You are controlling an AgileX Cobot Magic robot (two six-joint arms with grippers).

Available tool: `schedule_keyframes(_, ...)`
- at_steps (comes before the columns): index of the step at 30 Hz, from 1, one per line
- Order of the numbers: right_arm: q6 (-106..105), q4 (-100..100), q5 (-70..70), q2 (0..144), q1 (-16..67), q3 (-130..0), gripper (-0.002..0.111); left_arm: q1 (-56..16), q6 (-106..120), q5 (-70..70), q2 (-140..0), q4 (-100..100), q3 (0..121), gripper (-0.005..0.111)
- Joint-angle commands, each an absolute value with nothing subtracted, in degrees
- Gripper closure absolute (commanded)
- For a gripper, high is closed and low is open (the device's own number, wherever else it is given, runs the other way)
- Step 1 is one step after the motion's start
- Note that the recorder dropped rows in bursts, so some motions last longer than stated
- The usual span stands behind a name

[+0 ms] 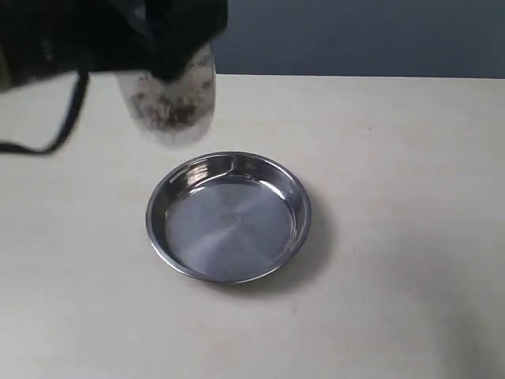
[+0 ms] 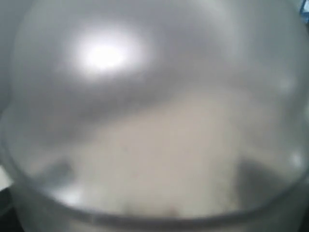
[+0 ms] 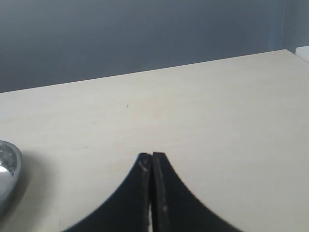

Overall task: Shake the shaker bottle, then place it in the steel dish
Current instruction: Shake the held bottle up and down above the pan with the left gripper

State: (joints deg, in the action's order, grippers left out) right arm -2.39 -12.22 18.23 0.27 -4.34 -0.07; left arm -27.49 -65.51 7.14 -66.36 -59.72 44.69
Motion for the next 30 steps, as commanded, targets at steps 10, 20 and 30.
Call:
schedule_keyframes(10, -2.5, -12.3, 17.5, 0.0, -4.5, 0.0, 0.109, -24.8, -71.2, 30.4, -71.1, -63.3, 41.6, 0.106)
schedule_keyframes(20, -2.5, -12.5, 17.5, 0.0, -4.5, 0.0, 0.109, -26.6, -70.4, 22.5, -76.4, -67.4, 40.8, 0.106)
schedule_keyframes(30, -2.5, -12.5, 17.5, 0.0, -4.5, 0.0, 0.109, -29.2, -55.2, 12.0, -76.5, -54.4, 43.1, 0.106)
